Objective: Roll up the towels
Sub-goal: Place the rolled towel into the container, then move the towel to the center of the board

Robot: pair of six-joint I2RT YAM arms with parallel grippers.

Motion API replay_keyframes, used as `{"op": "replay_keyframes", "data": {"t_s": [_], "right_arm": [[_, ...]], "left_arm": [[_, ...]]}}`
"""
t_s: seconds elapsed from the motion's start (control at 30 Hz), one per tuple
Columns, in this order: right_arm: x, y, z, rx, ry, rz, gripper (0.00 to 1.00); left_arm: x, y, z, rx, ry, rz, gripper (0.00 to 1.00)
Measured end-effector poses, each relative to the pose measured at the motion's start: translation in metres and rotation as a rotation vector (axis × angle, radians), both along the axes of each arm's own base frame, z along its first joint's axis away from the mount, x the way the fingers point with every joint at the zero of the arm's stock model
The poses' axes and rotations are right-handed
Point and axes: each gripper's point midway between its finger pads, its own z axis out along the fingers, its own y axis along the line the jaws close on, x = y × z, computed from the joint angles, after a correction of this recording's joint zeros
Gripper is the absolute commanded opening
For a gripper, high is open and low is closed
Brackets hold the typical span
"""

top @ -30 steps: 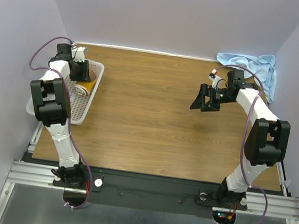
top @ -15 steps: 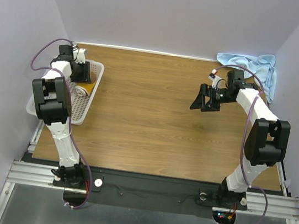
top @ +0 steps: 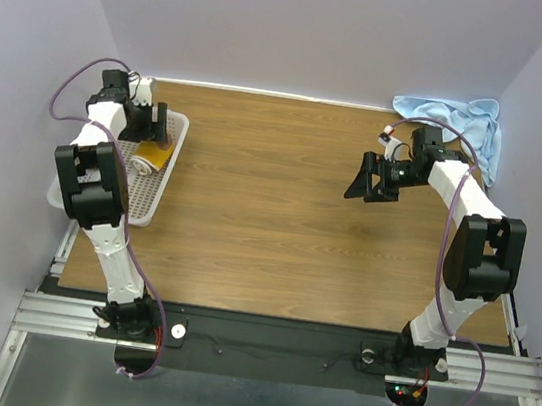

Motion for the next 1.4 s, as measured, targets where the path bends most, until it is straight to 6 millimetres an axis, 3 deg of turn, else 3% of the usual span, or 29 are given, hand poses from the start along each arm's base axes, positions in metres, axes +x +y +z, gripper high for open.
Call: {"op": "replay_keyframes", "data": {"t_s": [0.17, 0.33, 0.47, 0.53, 0.63, 0.73, 0.83, 1.1, 1.4], "right_arm": [[0.007, -0.005, 0.003, -0.033, -0.025, -0.013, 1.00], [0.034, -0.018, 0.027, -0.077, -0.124, -0.048, 1.00], [0.082, -0.050, 0.044, -0.167, -0.235, -0.138, 1.00], [0.106, -0.069, 0.044, -0.223, -0.268, -0.200, 0.99], [0.151, -0.108, 0.031, -0.348, -0.305, -0.315, 0.90], [0.180, -0.141, 0.013, -0.467, -0.318, -0.420, 0.83], [0.205, -0.169, -0.004, -0.585, -0.338, -0.516, 0.83], [0.259, -0.231, -0.038, -0.826, -0.403, -0.735, 0.91], [0.290, -0.282, -0.071, -0.927, -0.440, -0.862, 0.93]], "left_arm": [[0.006, 0.003, 0.044, 0.038, -0.069, -0.013, 0.99], [0.013, 0.002, 0.098, 0.127, -0.180, -0.041, 0.99], [0.016, -0.029, 0.140, 0.219, -0.275, -0.127, 0.99], [0.015, -0.054, 0.156, 0.255, -0.322, -0.188, 0.99], [0.004, -0.102, 0.174, 0.293, -0.401, -0.306, 0.99], [-0.013, -0.143, 0.182, 0.301, -0.461, -0.410, 0.99], [-0.023, -0.158, 0.180, 0.296, -0.484, -0.451, 0.99], [-0.025, -0.155, 0.158, 0.292, -0.447, -0.452, 0.99], [-0.027, -0.161, 0.153, 0.255, -0.438, -0.469, 0.99]]}}
